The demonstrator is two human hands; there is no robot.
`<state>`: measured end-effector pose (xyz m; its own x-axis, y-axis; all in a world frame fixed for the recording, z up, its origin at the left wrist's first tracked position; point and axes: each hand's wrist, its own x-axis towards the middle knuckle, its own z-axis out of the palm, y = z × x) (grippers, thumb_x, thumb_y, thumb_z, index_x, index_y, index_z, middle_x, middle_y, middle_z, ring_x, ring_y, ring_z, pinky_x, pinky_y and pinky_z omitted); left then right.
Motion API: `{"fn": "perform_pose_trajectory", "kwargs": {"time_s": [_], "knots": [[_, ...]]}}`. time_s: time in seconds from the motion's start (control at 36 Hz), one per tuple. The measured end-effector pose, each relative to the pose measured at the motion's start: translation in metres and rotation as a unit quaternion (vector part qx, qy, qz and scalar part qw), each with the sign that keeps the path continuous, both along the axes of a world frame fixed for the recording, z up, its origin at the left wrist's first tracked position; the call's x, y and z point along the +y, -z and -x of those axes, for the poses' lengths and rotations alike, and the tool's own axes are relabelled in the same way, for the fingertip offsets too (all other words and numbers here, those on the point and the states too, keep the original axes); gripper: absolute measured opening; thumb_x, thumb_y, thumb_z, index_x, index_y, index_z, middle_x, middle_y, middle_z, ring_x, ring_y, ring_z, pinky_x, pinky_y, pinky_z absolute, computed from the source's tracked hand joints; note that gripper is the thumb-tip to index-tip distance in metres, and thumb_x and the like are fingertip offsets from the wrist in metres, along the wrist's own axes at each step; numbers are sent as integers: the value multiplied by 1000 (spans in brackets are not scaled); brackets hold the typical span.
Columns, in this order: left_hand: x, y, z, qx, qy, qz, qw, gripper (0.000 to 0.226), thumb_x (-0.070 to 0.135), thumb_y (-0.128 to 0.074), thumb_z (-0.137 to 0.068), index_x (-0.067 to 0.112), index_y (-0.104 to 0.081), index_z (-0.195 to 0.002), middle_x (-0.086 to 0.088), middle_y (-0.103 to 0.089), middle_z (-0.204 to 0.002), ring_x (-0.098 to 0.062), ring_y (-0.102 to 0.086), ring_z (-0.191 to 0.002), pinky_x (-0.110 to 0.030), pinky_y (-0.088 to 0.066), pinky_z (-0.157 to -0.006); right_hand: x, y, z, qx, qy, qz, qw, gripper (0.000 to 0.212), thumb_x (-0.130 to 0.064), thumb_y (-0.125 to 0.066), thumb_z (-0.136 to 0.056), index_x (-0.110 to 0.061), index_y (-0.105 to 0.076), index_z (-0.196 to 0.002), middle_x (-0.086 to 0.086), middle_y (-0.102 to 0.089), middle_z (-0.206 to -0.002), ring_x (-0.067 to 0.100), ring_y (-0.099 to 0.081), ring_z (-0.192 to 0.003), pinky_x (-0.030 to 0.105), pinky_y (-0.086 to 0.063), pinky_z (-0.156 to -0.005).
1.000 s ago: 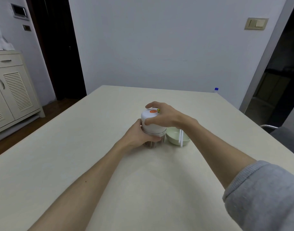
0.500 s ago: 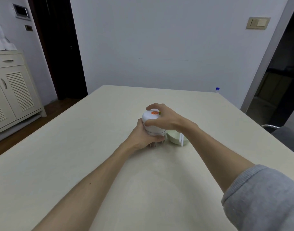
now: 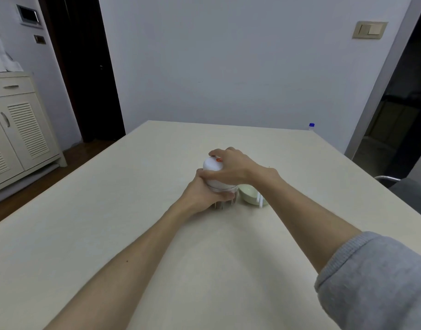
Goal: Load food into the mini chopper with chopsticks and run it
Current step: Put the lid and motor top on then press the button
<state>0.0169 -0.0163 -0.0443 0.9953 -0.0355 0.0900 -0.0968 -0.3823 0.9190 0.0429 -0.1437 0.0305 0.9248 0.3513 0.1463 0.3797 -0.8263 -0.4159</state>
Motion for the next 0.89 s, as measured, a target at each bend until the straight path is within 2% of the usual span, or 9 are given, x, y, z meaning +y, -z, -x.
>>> {"fn": "perform_pose_trajectory", "kwargs": {"time_s": [0.19,0.33,0.42,0.47,0.56,0.64,0.75,0.89], "knots": [[4,0,-2,6,9,-11,1000,96,51,-92,-49,32,-46,-132,11,-67,-116,-11,-65,-106,-42,-56,-91,-3,-5,-2,62,-27,-56,996,65,-47,-68,-82,-32,-50,-143,-4,-49,-146,20,-48,-131,29,-37,-91],[5,1,-3,9,16,-10,1000,98,52,-92,-49,33,-45,-132,11,-66,-118,-11,-64,-109,-42,-55,-92,-2,-5,-1,62,-36,-55,996,60,-47,-64,-83,-37,-52,-141,-9,-47,-149,17,-45,-134,29,-38,-97],[5,1,-3,8,17,-4,1000,97,51,-92,-50,33,-45,-132,12,-65,-119,-10,-63,-109,-41,-55,-93,-3,-7,0,59,-34,-21,997,59,-52,-60,-85,-40,-49,-142,-12,-43,-152,19,-41,-137,41,-36,-111],[4,1,-3,0,21,0,1000,95,48,-92,-52,33,-45,-133,14,-66,-118,-8,-64,-109,-39,-55,-94,-1,-7,2,33,-24,13,999,62,-59,-58,-86,-39,-47,-143,-10,-42,-152,22,-41,-138,46,-34,-113],[3,0,-1,-17,29,-1,999,98,44,-90,-55,35,-41,-139,14,-67,-118,-8,-64,-109,-39,-55,-94,3,-4,6,-9,9,26,1000,73,-70,-55,-84,-32,-46,-145,0,-44,-149,26,-44,-134,48,-36,-110],[3,0,-1,-8,27,2,1000,103,44,-91,-54,33,-38,-142,10,-64,-124,-13,-61,-116,-40,-53,-97,6,-5,5,-7,42,31,999,78,-71,-57,-81,-26,-47,-144,7,-46,-141,31,-48,-129,46,-41,-106],[5,2,-3,10,19,3,1000,102,46,-93,-54,31,-39,-140,10,-62,-128,-14,-60,-117,-40,-52,-98,7,-14,1,12,24,64,998,68,-61,-63,-83,-21,-53,-137,7,-54,-135,30,-50,-123,39,-44,-95],[5,3,-2,8,16,2,1000,103,51,-93,-52,36,-38,-138,14,-61,-124,-10,-61,-113,-39,-54,-95,4,-18,0,58,0,10,998,64,-49,-66,-81,-28,-53,-140,0,-54,-138,23,-52,-127,32,-42,-86]]}}
